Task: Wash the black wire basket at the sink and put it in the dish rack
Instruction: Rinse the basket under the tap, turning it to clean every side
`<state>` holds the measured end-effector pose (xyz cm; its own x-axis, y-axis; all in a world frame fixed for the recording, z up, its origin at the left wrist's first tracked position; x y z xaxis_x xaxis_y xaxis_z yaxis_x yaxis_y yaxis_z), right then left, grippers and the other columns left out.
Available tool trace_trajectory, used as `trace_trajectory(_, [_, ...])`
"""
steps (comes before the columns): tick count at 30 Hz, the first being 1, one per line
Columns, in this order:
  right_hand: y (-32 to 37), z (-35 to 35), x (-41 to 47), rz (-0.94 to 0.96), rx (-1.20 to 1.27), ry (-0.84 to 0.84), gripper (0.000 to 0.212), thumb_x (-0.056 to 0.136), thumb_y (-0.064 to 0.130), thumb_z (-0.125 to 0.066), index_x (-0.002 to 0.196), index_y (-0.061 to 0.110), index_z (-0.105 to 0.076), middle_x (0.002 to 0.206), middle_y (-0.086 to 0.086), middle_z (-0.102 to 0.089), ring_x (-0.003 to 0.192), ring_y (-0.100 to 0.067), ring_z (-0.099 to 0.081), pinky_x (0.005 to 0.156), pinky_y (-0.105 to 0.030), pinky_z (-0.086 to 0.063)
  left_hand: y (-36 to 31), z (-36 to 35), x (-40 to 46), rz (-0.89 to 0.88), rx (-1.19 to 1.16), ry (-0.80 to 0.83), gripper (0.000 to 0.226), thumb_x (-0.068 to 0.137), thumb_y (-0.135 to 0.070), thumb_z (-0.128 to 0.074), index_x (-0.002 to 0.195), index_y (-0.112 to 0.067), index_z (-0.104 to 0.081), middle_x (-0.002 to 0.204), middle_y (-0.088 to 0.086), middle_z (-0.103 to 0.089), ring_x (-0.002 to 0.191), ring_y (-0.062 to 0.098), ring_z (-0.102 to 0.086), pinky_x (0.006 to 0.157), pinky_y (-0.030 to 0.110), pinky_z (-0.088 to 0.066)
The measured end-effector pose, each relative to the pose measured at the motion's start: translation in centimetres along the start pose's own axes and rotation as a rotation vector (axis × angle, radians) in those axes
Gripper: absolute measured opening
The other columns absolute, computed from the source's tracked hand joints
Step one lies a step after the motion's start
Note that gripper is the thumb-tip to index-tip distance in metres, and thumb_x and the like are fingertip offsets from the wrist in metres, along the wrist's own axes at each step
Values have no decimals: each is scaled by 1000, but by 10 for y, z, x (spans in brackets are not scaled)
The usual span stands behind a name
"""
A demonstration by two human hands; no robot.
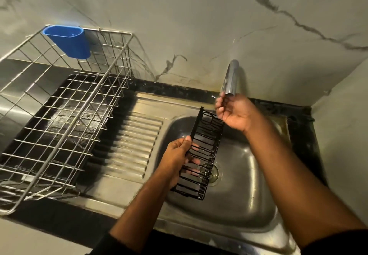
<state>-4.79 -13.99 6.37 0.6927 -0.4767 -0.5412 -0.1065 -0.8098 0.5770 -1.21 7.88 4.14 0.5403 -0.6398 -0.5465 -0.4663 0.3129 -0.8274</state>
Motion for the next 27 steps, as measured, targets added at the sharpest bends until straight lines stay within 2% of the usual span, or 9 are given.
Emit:
trace_trajectory(2, [-1,-1,-5,0,-8,4,18,96,11,-41,88,9,-57,64,-5,-57,54,-11,-54,45,-17,-44,4,-1,-3,-4,19,3,38,106,-35,-45,106,-2,-63,44,-5,-57,53,15,-62,57,36,-56])
trace_trajectory(4, [1,0,-10,57,-22,-16,21,102,14,-41,97,6,-60,71,-6,-58,57,-12,-56,47,-18,-46,6,-3,-7,-9,21,1,37,105,-36,-47,102,-3,-63,44,-4,-58,52,16,-61,53,34,-55])
trace_trajectory(7, [-2,6,-19,221,-525,-41,26,105,15,-44,97,7,-67,79,-5,-68,68,-13,-67,60,-20,-53,8,-4,-9,-24,7,3,36,104,-39,-49,95,-6,-63,48,-2,-60,51,17,-60,44,29,-53])
trace_trajectory(10, [-6,23,-25,420,-816,-178,24,104,24,-49,102,13,-71,96,-3,-73,86,-15,-67,71,-26,-52,11,-5,-6,-50,3,2,38,101,-41,-53,92,-7,-65,67,8,-69,49,17,-61,46,31,-55])
trace_trajectory(13, [-17,42,-31,367,-1090,-187,30,101,42,-49,108,22,-70,109,2,-70,101,-14,-62,77,-29,-46,11,-5,-7,-82,8,28,40,102,-41,-51,96,-4,-64,56,1,-64,50,18,-56,51,32,-55])
trace_trajectory(15, [-25,49,-38,376,-1104,-201,37,100,49,-48,108,21,-70,106,-2,-71,100,-18,-63,80,-32,-47,12,-6,-7,-94,22,53,41,103,-40,-49,99,-2,-64,46,-3,-56,52,20,-53,51,32,-55])
trace_trajectory(18, [-25,54,-46,455,-1193,-226,37,98,52,-48,105,21,-66,98,-4,-69,92,-21,-64,72,-28,-46,15,-7,-6,-82,46,91,44,102,-41,-48,103,1,-63,43,-2,-49,53,21,-55,48,31,-56])
trace_trajectory(22, [-20,56,-48,414,-1196,-175,34,100,47,-48,125,29,-62,111,3,-67,103,-16,-60,76,-29,-46,10,-8,2,-87,83,126,46,101,-43,-50,105,1,-63,46,3,-46,54,22,-62,48,31,-56])
trace_trajectory(27, [-16,62,-42,403,-1178,-295,40,100,52,-43,122,25,-63,96,1,-70,97,-18,-62,71,-28,-41,-15,-11,14,-57,227,150,39,104,-39,-50,105,-3,-66,49,7,-54,62,26,-72,49,33,-58])
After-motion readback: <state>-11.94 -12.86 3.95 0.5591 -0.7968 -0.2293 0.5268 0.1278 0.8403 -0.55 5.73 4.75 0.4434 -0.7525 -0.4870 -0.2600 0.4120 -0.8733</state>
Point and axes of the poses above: each hand's wrist, its own x-axis towards the middle knuckle, its own z-axis out of the back of the hand, y = z × x, the point moved 1 cm from there along x, towards the middle knuckle
